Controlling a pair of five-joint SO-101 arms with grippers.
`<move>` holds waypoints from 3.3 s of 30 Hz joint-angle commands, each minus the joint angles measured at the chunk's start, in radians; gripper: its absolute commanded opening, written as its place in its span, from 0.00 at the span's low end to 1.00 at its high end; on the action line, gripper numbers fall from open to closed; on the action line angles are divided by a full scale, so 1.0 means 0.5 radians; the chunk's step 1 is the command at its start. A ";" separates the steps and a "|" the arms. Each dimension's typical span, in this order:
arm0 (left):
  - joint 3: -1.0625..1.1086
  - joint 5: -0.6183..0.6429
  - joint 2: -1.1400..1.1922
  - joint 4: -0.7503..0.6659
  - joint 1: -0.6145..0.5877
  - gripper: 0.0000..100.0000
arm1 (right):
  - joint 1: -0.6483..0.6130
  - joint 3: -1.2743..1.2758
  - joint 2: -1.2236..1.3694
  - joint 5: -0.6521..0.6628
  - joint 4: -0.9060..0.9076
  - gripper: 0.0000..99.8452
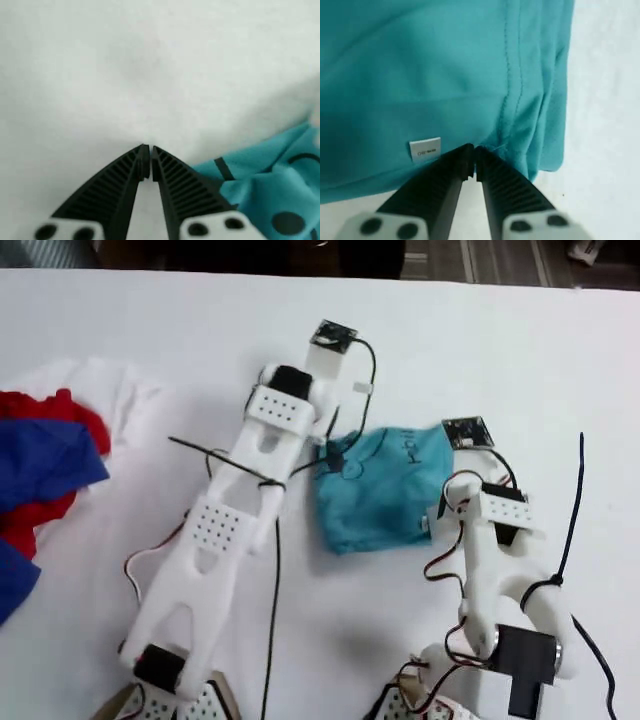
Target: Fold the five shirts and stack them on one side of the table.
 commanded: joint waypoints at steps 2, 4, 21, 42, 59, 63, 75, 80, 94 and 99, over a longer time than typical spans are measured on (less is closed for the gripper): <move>-0.293 0.000 -0.098 0.178 0.043 0.04 | 0.051 -0.015 -0.054 0.018 -0.002 0.02; -0.474 0.000 -0.110 0.295 0.138 0.04 | 0.051 -0.009 -0.094 0.018 -0.002 0.02; -0.591 0.095 -0.006 0.494 0.301 0.03 | 0.051 -0.009 -0.115 0.015 -0.011 0.02; -0.597 0.086 0.276 0.371 -0.046 0.03 | 0.054 0.163 -0.133 0.025 0.011 0.02; -0.597 0.089 -0.129 0.516 -0.037 0.03 | 0.189 -0.227 -0.891 0.009 0.582 0.02; -0.585 0.089 -0.270 0.519 -0.015 0.03 | 0.189 -0.328 -0.833 0.006 0.557 0.11; -0.582 -0.089 -0.359 0.516 -0.068 0.03 | -0.005 -0.789 0.247 -0.249 0.373 0.26; -0.582 -0.107 -0.359 0.503 -0.095 0.03 | -0.130 -1.049 0.496 -0.353 0.505 0.26; -0.582 -0.110 -0.356 0.500 -0.230 0.03 | -0.155 -1.442 0.901 -0.362 0.628 0.35; -0.582 -0.110 -0.356 0.497 -0.227 0.03 | -0.213 -1.393 0.947 -0.473 0.628 0.35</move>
